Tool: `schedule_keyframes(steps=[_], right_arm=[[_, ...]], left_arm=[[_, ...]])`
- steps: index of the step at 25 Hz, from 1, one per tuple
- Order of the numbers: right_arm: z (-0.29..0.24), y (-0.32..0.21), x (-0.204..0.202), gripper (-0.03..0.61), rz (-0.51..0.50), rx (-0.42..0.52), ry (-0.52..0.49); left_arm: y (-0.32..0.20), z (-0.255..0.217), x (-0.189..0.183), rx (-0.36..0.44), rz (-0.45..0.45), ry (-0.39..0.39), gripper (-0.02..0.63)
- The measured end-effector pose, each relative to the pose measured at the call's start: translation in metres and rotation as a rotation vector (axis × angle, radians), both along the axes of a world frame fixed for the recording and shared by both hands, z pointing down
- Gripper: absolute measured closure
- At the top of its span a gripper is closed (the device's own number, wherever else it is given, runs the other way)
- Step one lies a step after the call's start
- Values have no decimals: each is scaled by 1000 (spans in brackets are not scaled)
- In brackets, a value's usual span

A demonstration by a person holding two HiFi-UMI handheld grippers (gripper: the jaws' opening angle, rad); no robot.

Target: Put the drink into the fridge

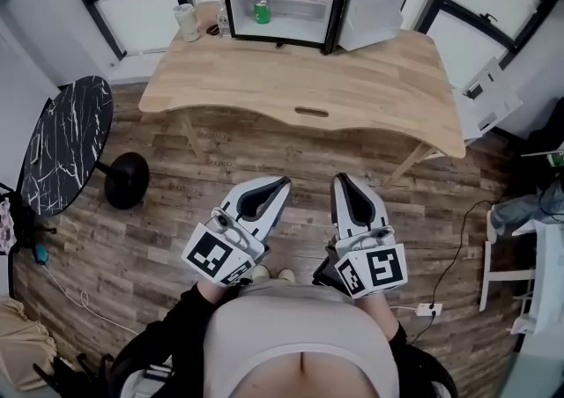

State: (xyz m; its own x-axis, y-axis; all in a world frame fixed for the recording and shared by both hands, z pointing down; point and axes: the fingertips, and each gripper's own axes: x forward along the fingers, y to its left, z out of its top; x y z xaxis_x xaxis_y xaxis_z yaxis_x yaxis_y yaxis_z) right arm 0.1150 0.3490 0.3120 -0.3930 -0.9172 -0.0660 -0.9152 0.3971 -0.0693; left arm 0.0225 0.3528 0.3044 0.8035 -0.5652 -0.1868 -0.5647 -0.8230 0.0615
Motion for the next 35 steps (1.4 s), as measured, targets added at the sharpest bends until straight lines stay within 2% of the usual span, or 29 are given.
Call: schedule_keyframes(steps=[7, 15, 35], right_arm=[[1, -3, -24, 541, -32, -8, -29], [2, -1, -53, 551, -61, 1, 6], [3, 17, -64, 551, -43, -2, -7]], left_arm=[[0, -3, -19, 6, -3, 3, 609], [3, 2, -34, -5, -7, 3, 609], [19, 1, -44, -4, -5, 13, 609]])
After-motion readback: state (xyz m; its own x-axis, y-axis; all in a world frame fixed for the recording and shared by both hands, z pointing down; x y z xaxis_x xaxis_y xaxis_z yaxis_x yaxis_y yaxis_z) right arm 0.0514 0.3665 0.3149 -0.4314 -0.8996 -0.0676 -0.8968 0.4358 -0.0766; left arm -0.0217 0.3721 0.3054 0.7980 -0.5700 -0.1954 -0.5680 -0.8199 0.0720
